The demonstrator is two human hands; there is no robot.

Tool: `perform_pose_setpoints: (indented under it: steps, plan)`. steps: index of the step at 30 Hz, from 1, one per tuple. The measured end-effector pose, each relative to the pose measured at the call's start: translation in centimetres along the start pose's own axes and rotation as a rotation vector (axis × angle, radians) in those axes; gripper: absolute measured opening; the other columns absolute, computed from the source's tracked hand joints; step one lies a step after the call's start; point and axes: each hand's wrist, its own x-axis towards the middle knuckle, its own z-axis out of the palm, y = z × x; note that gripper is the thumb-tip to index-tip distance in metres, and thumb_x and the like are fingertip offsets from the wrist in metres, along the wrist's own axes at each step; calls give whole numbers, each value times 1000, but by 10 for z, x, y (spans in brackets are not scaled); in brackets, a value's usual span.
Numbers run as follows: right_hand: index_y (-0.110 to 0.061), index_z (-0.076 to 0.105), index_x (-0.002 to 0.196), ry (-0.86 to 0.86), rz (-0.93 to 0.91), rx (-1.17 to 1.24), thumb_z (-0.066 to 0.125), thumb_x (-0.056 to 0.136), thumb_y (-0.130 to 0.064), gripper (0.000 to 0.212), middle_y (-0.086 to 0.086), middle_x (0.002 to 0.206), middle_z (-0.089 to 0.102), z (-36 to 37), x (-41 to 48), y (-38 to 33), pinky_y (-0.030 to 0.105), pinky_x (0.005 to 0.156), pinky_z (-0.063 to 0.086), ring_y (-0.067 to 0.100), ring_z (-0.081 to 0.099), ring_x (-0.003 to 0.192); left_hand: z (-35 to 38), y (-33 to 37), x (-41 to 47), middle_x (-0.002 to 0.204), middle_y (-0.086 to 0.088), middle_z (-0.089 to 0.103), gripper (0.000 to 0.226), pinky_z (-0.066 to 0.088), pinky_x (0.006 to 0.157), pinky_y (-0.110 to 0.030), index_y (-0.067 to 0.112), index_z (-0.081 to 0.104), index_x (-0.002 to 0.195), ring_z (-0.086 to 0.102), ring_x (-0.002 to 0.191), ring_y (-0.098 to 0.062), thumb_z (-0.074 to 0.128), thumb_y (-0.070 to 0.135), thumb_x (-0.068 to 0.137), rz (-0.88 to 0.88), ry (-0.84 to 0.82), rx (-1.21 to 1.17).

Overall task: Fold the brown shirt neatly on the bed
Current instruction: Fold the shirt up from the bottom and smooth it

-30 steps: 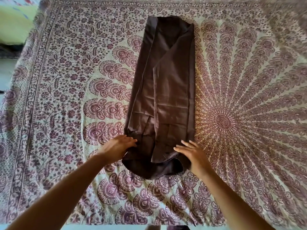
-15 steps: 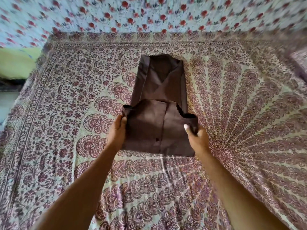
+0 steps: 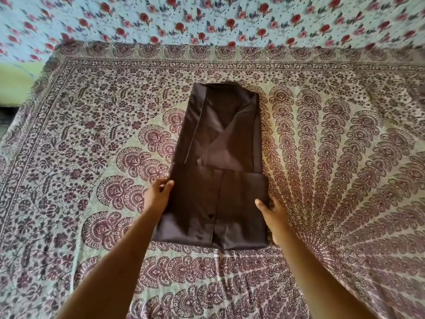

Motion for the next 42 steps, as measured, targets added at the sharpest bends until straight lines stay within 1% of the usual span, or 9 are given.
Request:
perform_pose_setpoints:
  steps: [4, 8, 15, 23, 28, 31, 34, 38, 42]
  plan:
    - [-10, 45, 94, 264, -247, -142, 66, 82, -6, 24, 8, 87, 58, 9, 8, -9, 26, 68, 41, 24, 58, 81, 3, 8, 14, 76, -17, 62, 21, 42, 67, -34, 15, 61, 79, 57, 73, -33, 57, 34, 84, 72, 109, -83]
    - [-3, 49, 84, 384, -549, -372, 63, 83, -3, 14, 9, 73, 57, 14, 24, -15, 35, 56, 42, 28, 58, 64, 9, 15, 23, 99, -16, 66, 24, 48, 77, -37, 10, 60, 110, 60, 88, -28, 49, 25, 95, 103, 174, 3]
    - [-3, 44, 123, 211, -453, -336, 55, 91, -18, 37, 10, 103, 61, 13, 10, 4, 19, 66, 44, 19, 60, 83, 12, 4, 7, 108, -13, 67, 28, 47, 77, -38, 16, 54, 116, 63, 93, -32, 46, 33, 96, 126, 152, 127]
    - [-8, 50, 114, 206, -413, -186, 43, 82, -51, 54, -6, 74, 63, 11, -70, 65, 7, 40, 36, 3, 58, 55, 2, -49, -69, 79, -5, 61, 22, 42, 64, -29, 14, 50, 113, 59, 70, -24, 41, 27, 98, 82, 222, 209]
    - [-12, 53, 106, 310, -526, -415, 42, 88, -42, 37, -14, 47, 42, 4, -62, 64, 10, 30, 21, -2, 30, 34, -6, -75, -68, 57, -7, 55, 13, 46, 51, -39, 17, 39, 109, 54, 52, -30, 41, 21, 97, 132, 247, 219]
    - [-16, 47, 101, 334, -526, -662, 52, 90, -31, 19, -4, 45, 50, 8, -55, 63, 15, 30, 22, 10, 38, 31, -3, -79, -66, 60, -9, 58, 10, 51, 62, -48, 24, 30, 105, 54, 52, -30, 34, 30, 97, 100, 189, 361]
    - [-9, 52, 98, 374, -432, -810, 66, 82, -14, 22, 9, 63, 63, 14, -54, 69, 18, 33, 25, 24, 56, 42, -1, -74, -69, 70, -7, 58, 10, 49, 73, -43, 17, 37, 104, 52, 61, -24, 38, 22, 97, 88, 225, 543]
    - [-10, 53, 103, 444, -479, -903, 46, 88, -18, 17, 11, 93, 59, 19, -61, 60, 36, 63, 48, 27, 58, 78, 1, -62, -71, 109, -13, 54, 31, 34, 91, -42, 11, 46, 113, 48, 99, -26, 36, 33, 94, 71, 330, 618]
    - [-8, 53, 123, 248, -733, -905, 33, 91, -24, 41, 10, 128, 55, 48, -53, 32, 36, 100, 35, 26, 52, 117, 34, -24, -65, 137, -5, 47, 40, 26, 105, -43, 22, 48, 125, 41, 126, -21, 29, 37, 93, 439, 186, 608]
